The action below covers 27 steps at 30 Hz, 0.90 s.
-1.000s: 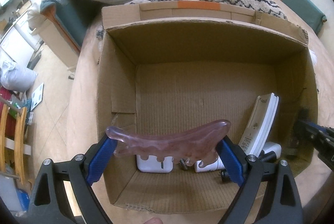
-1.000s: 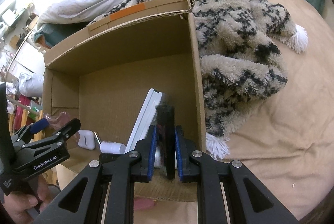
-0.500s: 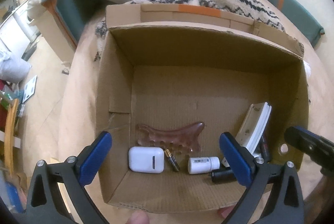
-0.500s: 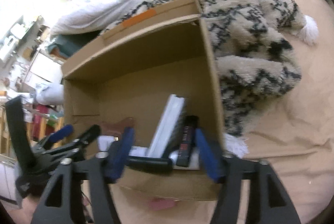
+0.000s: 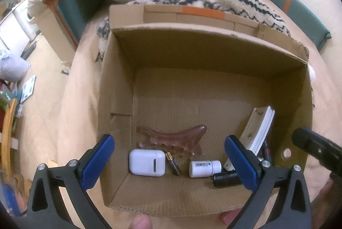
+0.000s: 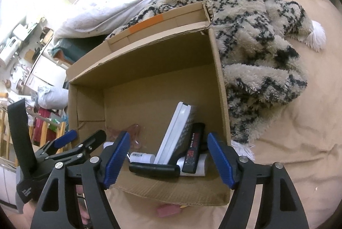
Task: Organize rigid objects
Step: 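Open both tools to drop the comb and lighter into the box, then lower the left tool toward the pink perfume bottle while the right tool grasps a white pill bottle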
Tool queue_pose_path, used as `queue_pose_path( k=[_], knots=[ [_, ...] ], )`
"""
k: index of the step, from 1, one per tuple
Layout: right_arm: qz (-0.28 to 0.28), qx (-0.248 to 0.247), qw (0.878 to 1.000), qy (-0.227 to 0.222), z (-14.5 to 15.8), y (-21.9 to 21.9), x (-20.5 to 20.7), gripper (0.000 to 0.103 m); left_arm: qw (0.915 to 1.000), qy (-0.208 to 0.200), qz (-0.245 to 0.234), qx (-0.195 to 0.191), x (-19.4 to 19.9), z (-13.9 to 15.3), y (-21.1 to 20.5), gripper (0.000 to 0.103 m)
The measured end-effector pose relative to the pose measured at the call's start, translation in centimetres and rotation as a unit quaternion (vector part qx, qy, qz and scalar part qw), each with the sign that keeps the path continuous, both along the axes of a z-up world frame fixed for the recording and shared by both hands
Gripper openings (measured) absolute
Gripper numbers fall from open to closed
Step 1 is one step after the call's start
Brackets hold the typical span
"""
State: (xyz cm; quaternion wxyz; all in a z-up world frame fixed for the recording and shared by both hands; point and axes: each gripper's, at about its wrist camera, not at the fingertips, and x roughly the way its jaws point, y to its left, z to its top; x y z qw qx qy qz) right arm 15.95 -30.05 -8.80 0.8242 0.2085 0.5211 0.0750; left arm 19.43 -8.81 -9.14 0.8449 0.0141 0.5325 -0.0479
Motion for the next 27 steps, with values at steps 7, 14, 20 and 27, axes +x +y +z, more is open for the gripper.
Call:
queue_pose_path(
  k=[7, 14, 20, 27],
  knots=[
    [-0.003, 0.007, 1.000, -0.009, 0.8, 0.0, 0.0, 0.079, 1.0000, -0.004, -0.002, 0.005, -0.3, 0.6, -0.1, 0.103],
    [-0.014, 0.008, 1.000, -0.022, 2.0, -0.5, -1.3, 0.079, 0.9996, -0.016, -0.014, 0.016, -1.7, 2.1, 0.4, 0.103],
    [-0.028, 0.002, 0.999, -0.023, 2.9, -1.3, -4.0, 0.079, 0.9999, -0.011, -0.002, 0.005, -3.6, 3.6, 2.1, 0.103],
    [-0.051, 0.027, 0.998, 0.006, 1.7, -2.3, -7.6, 0.079, 0.9999, 0.003, 0.008, 0.010, -7.1, 4.1, 4.5, 0.103]
  ],
)
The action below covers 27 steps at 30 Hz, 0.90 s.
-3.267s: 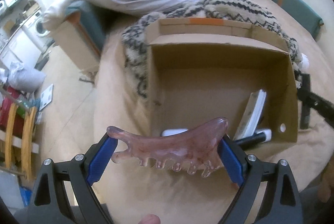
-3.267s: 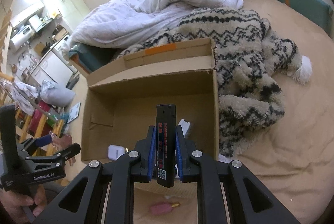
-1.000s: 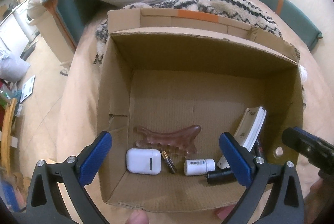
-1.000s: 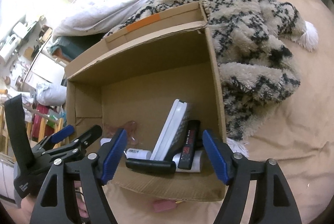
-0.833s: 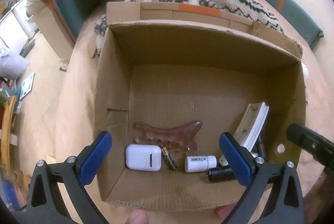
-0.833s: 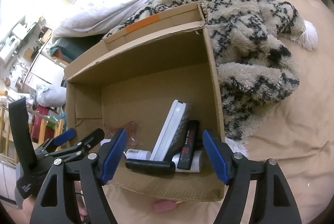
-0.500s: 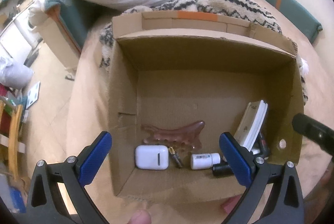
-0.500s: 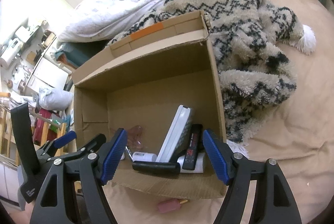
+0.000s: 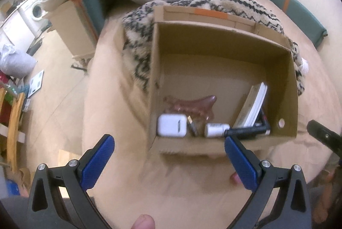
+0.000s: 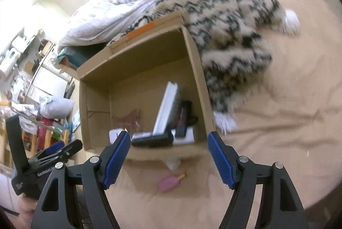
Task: Organize rigid objects
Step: 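Lower the left tool toward the pink perfume bottle while the right tool grasps a white pill bottle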
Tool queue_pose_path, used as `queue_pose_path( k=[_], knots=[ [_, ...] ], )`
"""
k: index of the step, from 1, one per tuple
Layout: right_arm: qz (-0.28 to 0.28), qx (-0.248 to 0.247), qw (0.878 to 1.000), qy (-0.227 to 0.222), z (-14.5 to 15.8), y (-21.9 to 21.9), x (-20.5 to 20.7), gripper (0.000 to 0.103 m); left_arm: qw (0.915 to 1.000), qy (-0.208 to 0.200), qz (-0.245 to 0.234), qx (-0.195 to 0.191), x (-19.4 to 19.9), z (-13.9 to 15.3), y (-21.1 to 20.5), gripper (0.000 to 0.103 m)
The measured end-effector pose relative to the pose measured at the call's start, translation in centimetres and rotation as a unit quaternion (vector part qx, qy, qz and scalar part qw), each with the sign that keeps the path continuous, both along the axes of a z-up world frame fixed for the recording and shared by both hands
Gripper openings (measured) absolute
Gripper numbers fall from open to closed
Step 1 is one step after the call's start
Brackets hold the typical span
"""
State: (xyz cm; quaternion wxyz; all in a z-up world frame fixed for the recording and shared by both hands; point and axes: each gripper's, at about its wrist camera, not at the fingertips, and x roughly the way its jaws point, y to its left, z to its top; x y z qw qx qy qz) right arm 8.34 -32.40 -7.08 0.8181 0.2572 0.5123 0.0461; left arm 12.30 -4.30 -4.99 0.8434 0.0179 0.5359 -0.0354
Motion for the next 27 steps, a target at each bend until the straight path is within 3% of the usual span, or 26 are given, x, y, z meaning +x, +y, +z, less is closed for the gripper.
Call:
queue_pose_path(
  k=[6, 10, 12, 16, 19, 23, 27],
  knots=[
    [-0.004, 0.009, 0.998, 0.057, -3.0, 0.2, -1.1, 0.079, 0.9990, 0.030, 0.019, -0.027, -2.6, -1.0, 2.2, 0.103],
    [0.012, 0.062, 0.991, 0.117, -6.3, 1.1, -0.6, 0.079, 0.9919, 0.085, 0.036, -0.087, -3.1, -2.8, 3.5, 0.103],
    [0.035, 0.057, 0.988, 0.142, -7.7, 2.6, 0.2, 0.079, 0.9871, 0.106, 0.048, -0.110, -3.0, -3.4, 4.0, 0.103],
    [0.067, -0.001, 0.986, 0.154, -9.0, 5.8, 1.9, 0.079, 0.9843, 0.117, 0.075, -0.109, -2.5, -3.8, 4.6, 0.103],
    [0.102, -0.074, 0.982, 0.140, -9.6, 8.4, 3.2, 0.076, 0.9820, 0.128, 0.082, -0.113, -2.2, -4.0, 4.9, 0.103],
    [0.152, -0.156, 0.967, 0.130, -10.6, 11.6, 4.1, 0.045, 0.9784, 0.148, 0.091, -0.112, -2.2, -4.8, 5.5, 0.103],
    [0.182, -0.196, 0.957, 0.114, -10.7, 13.0, 3.6, 0.038, 0.9795, 0.147, 0.093, -0.102, -2.2, -4.9, 5.6, 0.103]
  ],
)
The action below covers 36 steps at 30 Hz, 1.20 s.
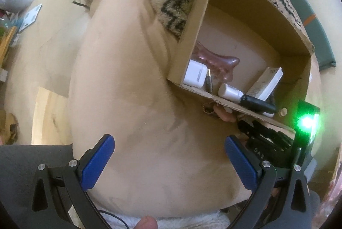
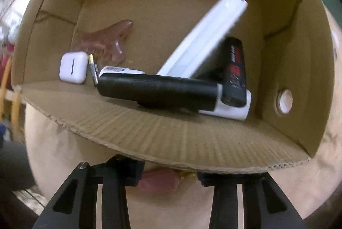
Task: Organize rigid objects
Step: 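Lower the left tool toward the pink perfume bottle while the right tool grasps a white pill bottle, then grasp the pink perfume bottle with the left tool and lift it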
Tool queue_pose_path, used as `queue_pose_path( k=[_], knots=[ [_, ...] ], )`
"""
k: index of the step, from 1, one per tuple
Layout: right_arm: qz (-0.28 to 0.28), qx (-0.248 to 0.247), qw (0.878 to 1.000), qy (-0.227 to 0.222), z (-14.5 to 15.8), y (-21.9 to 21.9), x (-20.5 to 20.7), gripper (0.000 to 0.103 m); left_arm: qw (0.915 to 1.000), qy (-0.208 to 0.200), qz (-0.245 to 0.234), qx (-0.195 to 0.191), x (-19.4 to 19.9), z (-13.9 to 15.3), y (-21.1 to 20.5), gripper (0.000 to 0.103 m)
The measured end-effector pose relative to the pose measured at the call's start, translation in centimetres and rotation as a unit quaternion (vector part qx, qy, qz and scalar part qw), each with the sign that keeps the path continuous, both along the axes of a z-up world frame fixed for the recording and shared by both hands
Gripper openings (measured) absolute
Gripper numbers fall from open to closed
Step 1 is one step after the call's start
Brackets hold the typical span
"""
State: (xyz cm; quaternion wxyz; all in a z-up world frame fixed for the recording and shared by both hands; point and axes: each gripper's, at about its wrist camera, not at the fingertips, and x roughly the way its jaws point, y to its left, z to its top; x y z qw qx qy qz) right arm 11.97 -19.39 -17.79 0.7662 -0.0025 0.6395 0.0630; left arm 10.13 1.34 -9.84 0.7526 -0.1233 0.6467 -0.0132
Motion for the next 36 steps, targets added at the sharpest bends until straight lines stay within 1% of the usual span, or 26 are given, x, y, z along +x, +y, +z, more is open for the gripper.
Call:
queue_pose_path(
  k=[2, 3, 8, 13, 17, 19, 22, 24, 26, 28, 31, 36],
  knots=[
    [0.009, 0.007, 1.000, 0.004, 0.4, 0.1, -0.6, 0.030, 1.0000, -0.002, -0.004, 0.006, 0.1, 0.0, -0.4, 0.103],
    [0.011, 0.014, 1.000, 0.005, 0.8, 0.1, -0.9, 0.029, 0.9999, -0.004, -0.008, 0.010, 0.1, 0.0, -0.6, 0.103],
    [0.020, 0.067, 0.997, -0.016, 4.8, -1.1, -3.1, 0.028, 0.9991, -0.007, -0.029, 0.029, 0.0, -0.2, -1.7, 0.103],
    [0.022, 0.111, 0.991, -0.070, 9.3, -2.8, -4.9, 0.028, 0.9984, 0.000, -0.039, 0.040, -0.2, -0.9, -2.1, 0.103],
    [0.008, 0.135, 0.982, -0.129, 12.6, -5.1, -5.4, 0.028, 0.9980, 0.005, -0.039, 0.050, -0.2, -1.6, -2.2, 0.103],
    [-0.007, 0.146, 0.977, -0.155, 13.5, -6.5, -5.0, 0.028, 0.9977, 0.006, -0.041, 0.053, -0.3, -1.8, -2.4, 0.103],
    [-0.039, 0.178, 0.969, -0.169, 13.9, -8.5, -4.6, 0.027, 0.9966, 0.003, -0.051, 0.064, -0.6, -2.2, -3.4, 0.102],
    [-0.051, 0.186, 0.965, -0.179, 14.4, -9.1, -4.2, 0.027, 0.9965, 0.005, -0.056, 0.063, -1.1, -2.5, -4.7, 0.102],
    [-0.055, 0.199, 0.959, -0.192, 14.9, -9.4, -3.8, 0.027, 0.9968, 0.010, -0.059, 0.052, -1.4, -3.0, -6.4, 0.102],
    [-0.054, 0.199, 0.957, -0.203, 15.3, -9.7, -3.7, 0.027, 0.9958, 0.012, -0.078, 0.046, -1.9, -3.4, -9.0, 0.102],
    [-0.063, 0.200, 0.955, -0.210, 15.5, -10.5, -3.4, 0.027, 0.9901, 0.007, -0.130, 0.054, -2.2, -4.4, -13.4, 0.102],
    [-0.089, 0.212, 0.950, -0.212, 15.7, -12.4, -3.4, 0.027, 0.9801, 0.015, -0.179, 0.085, -2.1, -6.2, -18.2, 0.102]
  ],
)
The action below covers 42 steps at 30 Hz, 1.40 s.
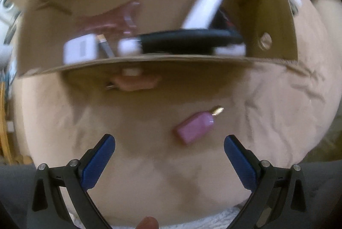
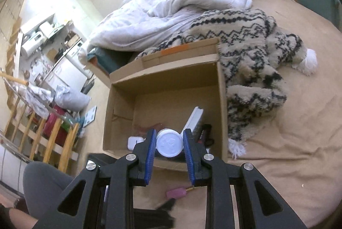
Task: Organize rigid objects
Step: 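Grasp the pink perfume bottle with the left tool and lift it, then carry the perfume bottle over the box while the right tool holds the pill bottle there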
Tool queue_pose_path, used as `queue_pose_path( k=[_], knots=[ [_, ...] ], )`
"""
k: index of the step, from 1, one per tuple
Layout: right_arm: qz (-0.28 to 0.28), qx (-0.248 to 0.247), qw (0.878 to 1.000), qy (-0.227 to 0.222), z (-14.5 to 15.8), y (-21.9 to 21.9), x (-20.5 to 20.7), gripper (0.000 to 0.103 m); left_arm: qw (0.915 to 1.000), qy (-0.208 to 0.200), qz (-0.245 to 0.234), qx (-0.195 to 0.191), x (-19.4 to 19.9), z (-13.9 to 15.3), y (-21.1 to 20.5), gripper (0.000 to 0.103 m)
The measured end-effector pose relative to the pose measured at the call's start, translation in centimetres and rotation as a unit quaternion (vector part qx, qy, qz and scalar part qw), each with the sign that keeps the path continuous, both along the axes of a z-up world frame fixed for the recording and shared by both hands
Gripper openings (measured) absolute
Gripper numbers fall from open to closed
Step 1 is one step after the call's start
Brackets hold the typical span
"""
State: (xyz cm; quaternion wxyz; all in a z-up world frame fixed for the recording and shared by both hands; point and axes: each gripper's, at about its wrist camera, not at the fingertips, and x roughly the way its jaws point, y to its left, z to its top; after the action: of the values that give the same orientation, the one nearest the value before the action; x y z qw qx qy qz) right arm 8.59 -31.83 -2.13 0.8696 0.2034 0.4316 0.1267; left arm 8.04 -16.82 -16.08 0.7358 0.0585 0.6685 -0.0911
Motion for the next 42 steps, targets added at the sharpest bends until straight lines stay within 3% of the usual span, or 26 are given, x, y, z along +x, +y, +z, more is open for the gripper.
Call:
queue_pose_path(
  k=[5, 6, 8, 14, 20, 30, 36, 42],
  knots=[
    [-0.010, -0.004, 1.000, 0.001, 0.3, -0.7, 0.0, 0.027, 0.9983, -0.001, -0.048, 0.033, 0.1, -1.5, -3.5, 0.098],
    [-0.011, -0.002, 1.000, 0.002, 0.3, -0.8, 0.0, 0.027, 0.9979, -0.006, -0.054, 0.037, 0.2, -1.6, -4.0, 0.084],
    [-0.013, -0.004, 1.000, 0.002, 0.3, -1.0, 0.1, 0.027, 0.9965, 0.000, -0.068, 0.048, 0.2, -2.3, -4.6, 0.070],
    [-0.012, 0.004, 1.000, 0.001, 0.4, -1.1, 0.0, 0.027, 0.9959, 0.006, -0.076, 0.048, 0.1, -3.2, -5.1, 0.040],
    [-0.006, -0.001, 1.000, 0.002, 0.3, -0.7, 0.2, 0.027, 0.9966, 0.008, -0.069, 0.044, 0.3, -3.0, -4.3, 0.040],
    [-0.010, -0.014, 1.000, 0.013, -0.3, -0.6, 0.3, 0.027, 0.9974, -0.008, -0.035, 0.062, 0.1, -1.3, 0.8, 0.040],
    [-0.014, -0.023, 0.999, 0.019, -0.5, -0.6, 0.2, 0.027, 0.9972, -0.038, -0.014, 0.062, -0.4, 1.7, 5.1, 0.040],
    [-0.011, -0.039, 0.999, 0.025, -0.9, -0.1, 0.5, 0.027, 0.9968, -0.057, 0.037, 0.043, 0.9, 5.0, 10.2, 0.040]
  ],
)
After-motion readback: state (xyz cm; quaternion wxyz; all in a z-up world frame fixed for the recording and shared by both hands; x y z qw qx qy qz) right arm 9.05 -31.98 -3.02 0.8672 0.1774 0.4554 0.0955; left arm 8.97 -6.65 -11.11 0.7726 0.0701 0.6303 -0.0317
